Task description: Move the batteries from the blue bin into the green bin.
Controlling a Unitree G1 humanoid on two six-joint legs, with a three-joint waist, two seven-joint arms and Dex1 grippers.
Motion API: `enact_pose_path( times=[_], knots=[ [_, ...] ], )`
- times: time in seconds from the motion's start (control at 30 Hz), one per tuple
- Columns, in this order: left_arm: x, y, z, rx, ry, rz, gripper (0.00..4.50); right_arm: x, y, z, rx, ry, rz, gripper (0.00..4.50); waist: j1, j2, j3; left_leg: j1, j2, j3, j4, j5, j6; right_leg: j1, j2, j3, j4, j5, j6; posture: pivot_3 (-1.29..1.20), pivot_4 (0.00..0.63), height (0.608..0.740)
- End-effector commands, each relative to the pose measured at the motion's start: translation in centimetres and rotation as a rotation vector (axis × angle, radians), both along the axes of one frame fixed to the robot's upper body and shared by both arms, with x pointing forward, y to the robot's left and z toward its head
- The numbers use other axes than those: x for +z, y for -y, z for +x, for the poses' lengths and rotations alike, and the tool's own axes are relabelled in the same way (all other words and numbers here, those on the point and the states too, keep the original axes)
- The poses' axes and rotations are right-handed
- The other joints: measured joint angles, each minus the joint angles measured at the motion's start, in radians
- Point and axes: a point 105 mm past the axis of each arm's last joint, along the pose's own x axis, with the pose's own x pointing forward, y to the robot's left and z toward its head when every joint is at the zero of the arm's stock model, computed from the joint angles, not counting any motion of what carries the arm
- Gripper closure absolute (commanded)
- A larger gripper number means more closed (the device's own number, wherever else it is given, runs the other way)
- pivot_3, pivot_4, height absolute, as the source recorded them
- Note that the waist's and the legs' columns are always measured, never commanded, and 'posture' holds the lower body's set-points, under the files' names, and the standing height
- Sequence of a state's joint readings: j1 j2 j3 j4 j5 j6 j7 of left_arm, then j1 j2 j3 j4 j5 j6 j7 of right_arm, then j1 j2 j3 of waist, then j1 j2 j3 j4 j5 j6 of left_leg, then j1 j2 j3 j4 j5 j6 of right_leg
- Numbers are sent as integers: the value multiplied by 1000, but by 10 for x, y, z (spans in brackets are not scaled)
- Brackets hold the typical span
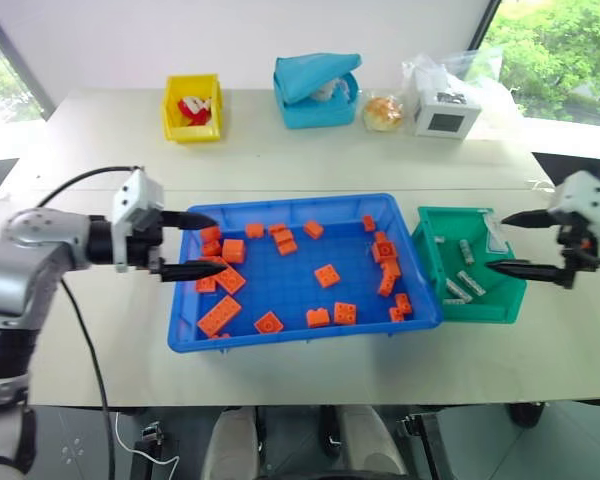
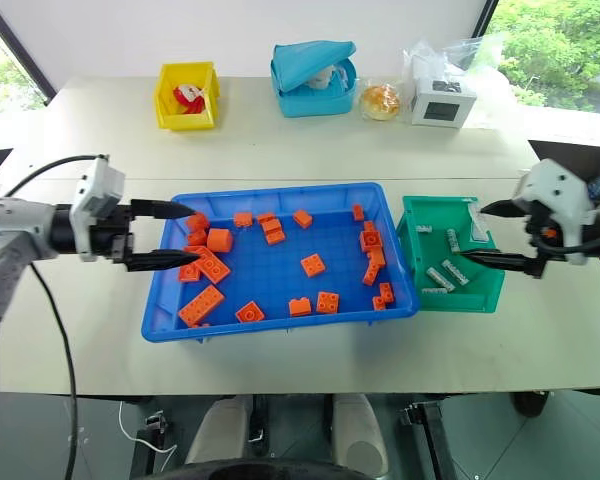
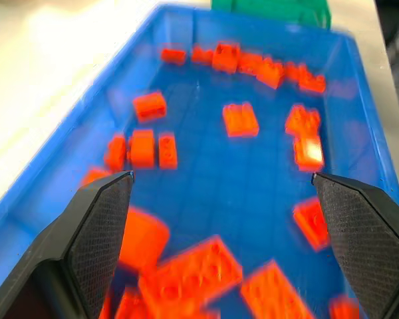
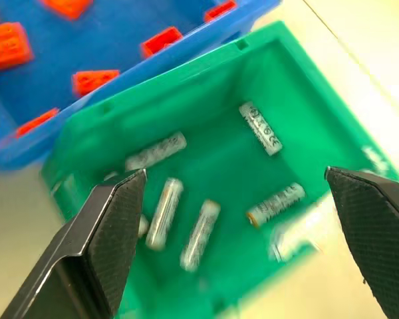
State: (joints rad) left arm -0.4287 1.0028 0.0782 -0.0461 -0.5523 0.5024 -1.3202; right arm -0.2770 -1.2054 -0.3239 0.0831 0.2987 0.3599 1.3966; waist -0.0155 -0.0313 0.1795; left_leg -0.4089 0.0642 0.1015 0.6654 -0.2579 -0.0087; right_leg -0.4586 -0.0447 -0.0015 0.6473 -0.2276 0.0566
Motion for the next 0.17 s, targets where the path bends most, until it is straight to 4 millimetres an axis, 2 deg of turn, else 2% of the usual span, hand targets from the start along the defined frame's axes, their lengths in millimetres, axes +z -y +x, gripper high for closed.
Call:
enact_pose_path(
  times=[0.03, 0.17],
  knots=[
    [24, -34, -10, 49, 71, 62, 0, 15, 23, -15, 50, 54, -61, 90, -3, 0, 0, 0, 1, 0, 0, 0, 0, 0, 1, 0, 0, 0, 0, 0, 150, 736],
    [29, -57, -24, 99, 57, 108, 0, 8, 44, -26, 12, -31, -19, 90, -3, 1, 0, 1, 1, 1, -1, 0, 0, 0, 0, -1, 0, -1, -2, 0, 150, 736]
  ],
)
